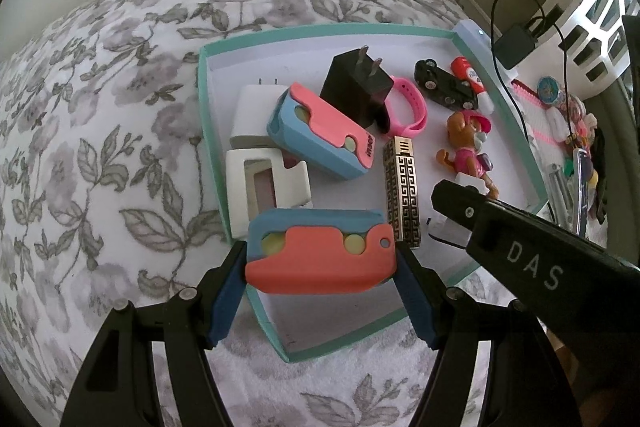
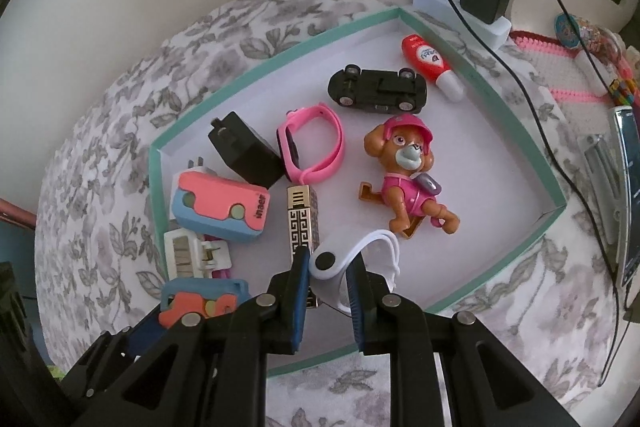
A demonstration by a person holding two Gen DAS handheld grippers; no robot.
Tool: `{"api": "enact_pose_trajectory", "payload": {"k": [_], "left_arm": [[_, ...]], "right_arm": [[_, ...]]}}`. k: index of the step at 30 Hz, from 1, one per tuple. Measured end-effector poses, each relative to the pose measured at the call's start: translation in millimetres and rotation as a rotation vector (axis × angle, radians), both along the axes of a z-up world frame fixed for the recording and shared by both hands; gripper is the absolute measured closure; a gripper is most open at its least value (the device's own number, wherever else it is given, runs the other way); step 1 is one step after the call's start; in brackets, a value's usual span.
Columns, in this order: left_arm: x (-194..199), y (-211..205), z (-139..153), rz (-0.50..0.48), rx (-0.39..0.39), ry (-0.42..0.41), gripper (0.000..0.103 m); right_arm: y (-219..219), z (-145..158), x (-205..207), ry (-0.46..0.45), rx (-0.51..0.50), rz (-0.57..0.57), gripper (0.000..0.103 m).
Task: Organize rigid objects
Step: 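Carry the card holder with the left gripper while the right carries the white watch over the tray, then open the left gripper to drop the card holder while the right releases the white watch in the tray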
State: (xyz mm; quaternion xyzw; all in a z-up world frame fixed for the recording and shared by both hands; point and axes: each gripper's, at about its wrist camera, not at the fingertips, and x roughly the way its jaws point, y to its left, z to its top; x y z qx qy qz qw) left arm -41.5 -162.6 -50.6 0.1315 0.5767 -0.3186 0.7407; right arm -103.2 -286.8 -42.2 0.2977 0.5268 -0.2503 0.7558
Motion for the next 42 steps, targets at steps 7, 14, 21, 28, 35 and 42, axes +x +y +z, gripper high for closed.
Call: {"api": "enact_pose_trajectory", "payload": {"k": [7,14,21,28,35,42], "left_arm": [[2,-1,1,0.008,0.003,-0.002,0.031],[1,2,11,-0.001,-0.023,-0.025,0.030],[6,8,25,0.030,-0.066,-0.053,0.019],[24,28,25,0.157,-0.042,-0.057,0.019],[51,66,29,0.344,-0.010,-0.108,0.019],[69,96,36,0.453,-0.001,-0.174,0.007]], "right_arm": [[1,2,2,0.003,-0.010,0.005,0.082],[2,14,2,-0.021,-0.046,0.006,0.054],[1,24,1,-0.058,-0.074,-0.012,0.054],[-5,26,-4,-0.064,-0.085,-0.048,0.050],[-4,22,-2,-0.043,-0.088,-0.041,0.036],[8,19,9,-0.004,-0.133,0.038,0.022]]}}
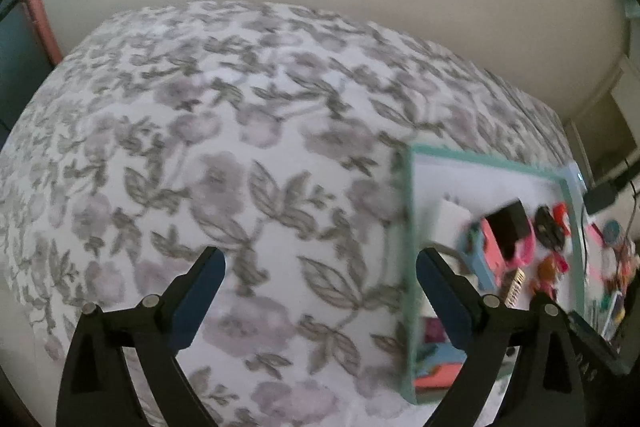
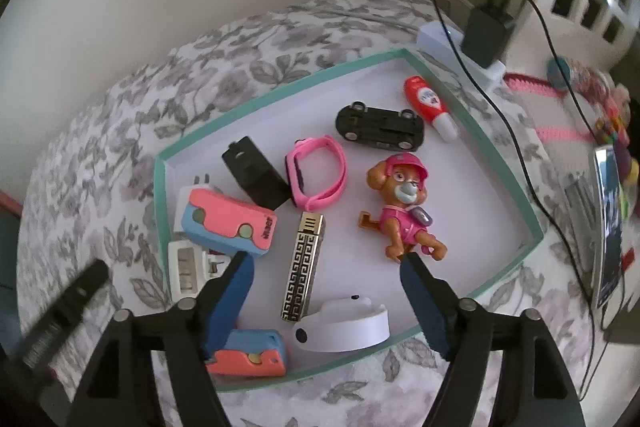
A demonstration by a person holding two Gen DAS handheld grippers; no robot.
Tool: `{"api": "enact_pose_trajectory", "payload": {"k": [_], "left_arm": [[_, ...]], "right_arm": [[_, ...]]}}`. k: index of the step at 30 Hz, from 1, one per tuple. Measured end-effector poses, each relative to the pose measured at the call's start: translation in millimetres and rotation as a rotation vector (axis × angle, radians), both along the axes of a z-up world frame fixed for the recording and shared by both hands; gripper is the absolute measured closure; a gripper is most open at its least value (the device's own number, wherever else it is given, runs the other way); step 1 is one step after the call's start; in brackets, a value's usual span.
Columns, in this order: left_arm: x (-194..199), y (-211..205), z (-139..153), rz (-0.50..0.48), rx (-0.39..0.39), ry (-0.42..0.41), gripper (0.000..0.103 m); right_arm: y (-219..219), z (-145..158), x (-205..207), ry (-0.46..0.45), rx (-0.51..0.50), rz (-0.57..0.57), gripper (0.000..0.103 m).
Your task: Organize rigid objects
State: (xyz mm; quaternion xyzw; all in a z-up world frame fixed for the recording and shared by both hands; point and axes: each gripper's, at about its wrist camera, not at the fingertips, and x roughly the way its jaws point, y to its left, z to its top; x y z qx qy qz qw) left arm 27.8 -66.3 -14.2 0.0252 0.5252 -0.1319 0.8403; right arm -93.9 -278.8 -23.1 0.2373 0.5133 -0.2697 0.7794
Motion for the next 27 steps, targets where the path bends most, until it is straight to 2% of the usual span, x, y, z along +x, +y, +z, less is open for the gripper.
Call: {"api": "enact_pose_trajectory", "payload": {"k": [5,8,16,19,24,27], "left_arm": [[6,11,5,0.025,0.038,-0.035,0.006],[8,14,6,0.027,0.027,-0.034,0.006],[5,15,15,0.010,0.034,-0.065,0.006],[-1,18,26,0.014,0.048,-0.119,0.006],[-10,27,51,0.005,0.094,-0.258,0.006],[-9,34,63,0.013,0.151,-0.318,0.006]], "right_arm": [[8,-1,6,0.036,-0.054,0.040,0.008],[13,-2,10,0.048,-0.078,0.059,0.000],[35,7,19,0.006,-0.131,0.152,0.000],[39,14,19,-0.023,-0.156,0.155,0.000],[41,21,14,-0.061,-0.176,0.127,0.000],[44,25,11,-0.073,-0.188,0.114,0.000]]}}
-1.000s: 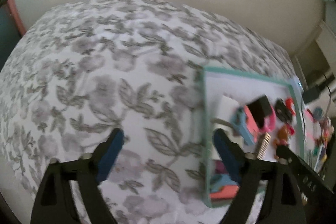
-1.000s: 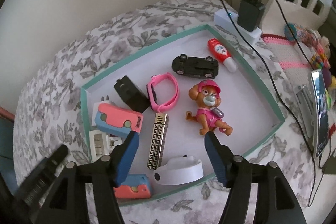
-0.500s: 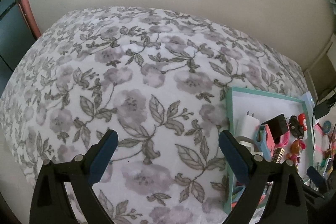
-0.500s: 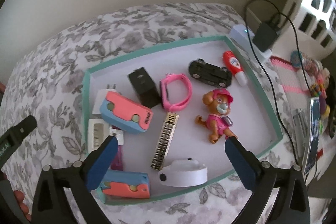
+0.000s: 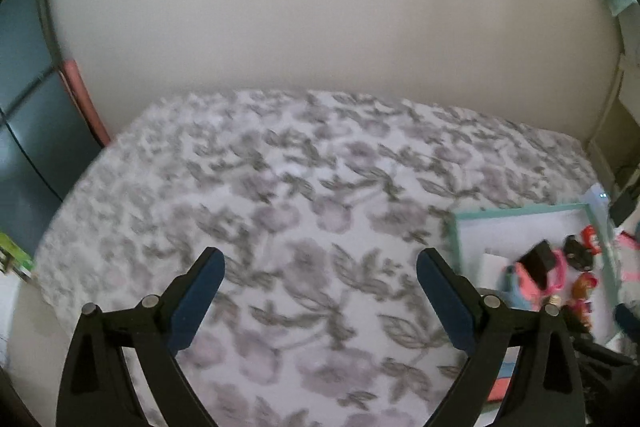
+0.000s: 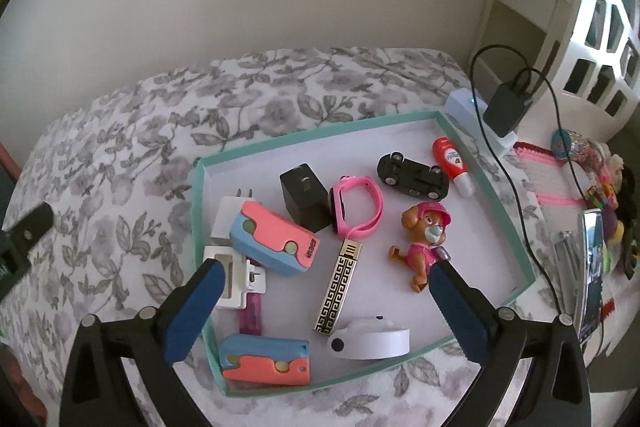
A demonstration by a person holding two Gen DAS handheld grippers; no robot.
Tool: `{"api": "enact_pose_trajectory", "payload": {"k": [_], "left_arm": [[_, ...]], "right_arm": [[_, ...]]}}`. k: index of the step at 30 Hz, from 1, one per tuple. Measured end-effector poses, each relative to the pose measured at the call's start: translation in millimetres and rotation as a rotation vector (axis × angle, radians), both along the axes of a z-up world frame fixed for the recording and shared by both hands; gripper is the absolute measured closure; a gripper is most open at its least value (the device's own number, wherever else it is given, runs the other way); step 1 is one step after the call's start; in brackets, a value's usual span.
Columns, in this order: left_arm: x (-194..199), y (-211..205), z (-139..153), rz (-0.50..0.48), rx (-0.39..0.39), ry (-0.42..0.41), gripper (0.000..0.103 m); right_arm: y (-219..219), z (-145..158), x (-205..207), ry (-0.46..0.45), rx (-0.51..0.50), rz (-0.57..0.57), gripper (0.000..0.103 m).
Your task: Organize rigid objects
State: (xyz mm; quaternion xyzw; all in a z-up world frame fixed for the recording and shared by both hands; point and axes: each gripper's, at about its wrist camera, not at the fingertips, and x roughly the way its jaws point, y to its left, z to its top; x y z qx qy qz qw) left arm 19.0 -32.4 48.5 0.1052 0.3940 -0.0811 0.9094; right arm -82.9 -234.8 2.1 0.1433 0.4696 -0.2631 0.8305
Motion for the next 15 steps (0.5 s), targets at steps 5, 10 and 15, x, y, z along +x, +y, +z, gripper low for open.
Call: {"api": "enact_pose_trajectory", "payload": {"k": [5,10,15], "left_arm": [[4,20,26,0.020,0.131,-0.109,0.006],[5,54,33,0.028,0.083,-0.012,0.006],[-13,68,24,0.051,0.050,0.030,0.006]], "right_arm": [[12,11,-4,-0.040,-0.041,0.015,0.000],[27,18,-6,-0.054,-0.070,0.040,0.000],[45,25,-12,-0.070,-0.103,0.067,0.000]]}}
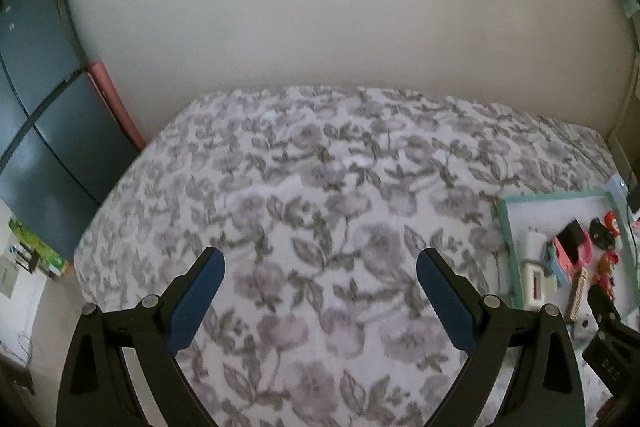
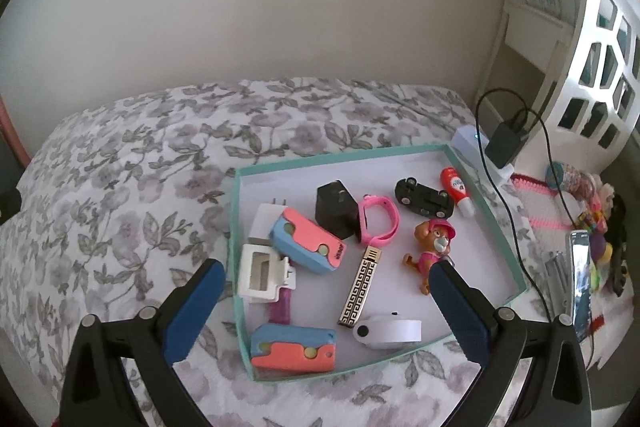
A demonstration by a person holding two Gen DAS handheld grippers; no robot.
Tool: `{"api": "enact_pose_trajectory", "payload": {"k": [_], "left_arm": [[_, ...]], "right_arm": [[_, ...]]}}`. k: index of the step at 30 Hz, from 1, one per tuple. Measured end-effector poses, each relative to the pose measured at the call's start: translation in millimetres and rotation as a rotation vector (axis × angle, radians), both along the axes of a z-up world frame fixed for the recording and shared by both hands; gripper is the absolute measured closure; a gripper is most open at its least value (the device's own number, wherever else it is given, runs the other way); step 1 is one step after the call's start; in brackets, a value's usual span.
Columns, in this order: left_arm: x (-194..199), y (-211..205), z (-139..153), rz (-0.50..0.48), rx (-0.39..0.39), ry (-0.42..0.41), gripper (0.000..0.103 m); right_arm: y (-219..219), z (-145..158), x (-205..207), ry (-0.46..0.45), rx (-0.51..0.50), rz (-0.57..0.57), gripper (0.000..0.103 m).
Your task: Organize rigid objects
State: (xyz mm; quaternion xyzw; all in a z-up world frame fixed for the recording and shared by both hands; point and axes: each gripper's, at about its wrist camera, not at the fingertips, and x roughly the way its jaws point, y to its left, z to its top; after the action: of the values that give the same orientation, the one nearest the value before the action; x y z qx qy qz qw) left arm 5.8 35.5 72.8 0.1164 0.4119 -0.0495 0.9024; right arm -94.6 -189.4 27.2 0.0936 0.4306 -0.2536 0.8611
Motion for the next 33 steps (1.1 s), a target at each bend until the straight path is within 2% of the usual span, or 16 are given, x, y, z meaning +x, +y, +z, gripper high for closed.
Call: {"api": "enact_pose_trajectory", "payload": {"k": [8,13,20,33], "left_arm": [[-33,-12,-23,-0.033,-0.036,0.063,0.006],[-45,-21,-36,-0.050,-0.012,0.058,0.006],[-49,-24,-35,-0.061,0.006,0.039,0.006],[-41,-21,-44,-0.051,-0.010,0.097,0.006]], "right_arm": [[22,10,-19,-0.041,-0.038,0.025,0.000],[28,12,-27,-0.042,-0.045,0.023,0.000],[24,9,-33,-0.024,-0.028,-0.003,0.000],[19,2,-32,0.008,-0.003,-0.027,0.000]]}}
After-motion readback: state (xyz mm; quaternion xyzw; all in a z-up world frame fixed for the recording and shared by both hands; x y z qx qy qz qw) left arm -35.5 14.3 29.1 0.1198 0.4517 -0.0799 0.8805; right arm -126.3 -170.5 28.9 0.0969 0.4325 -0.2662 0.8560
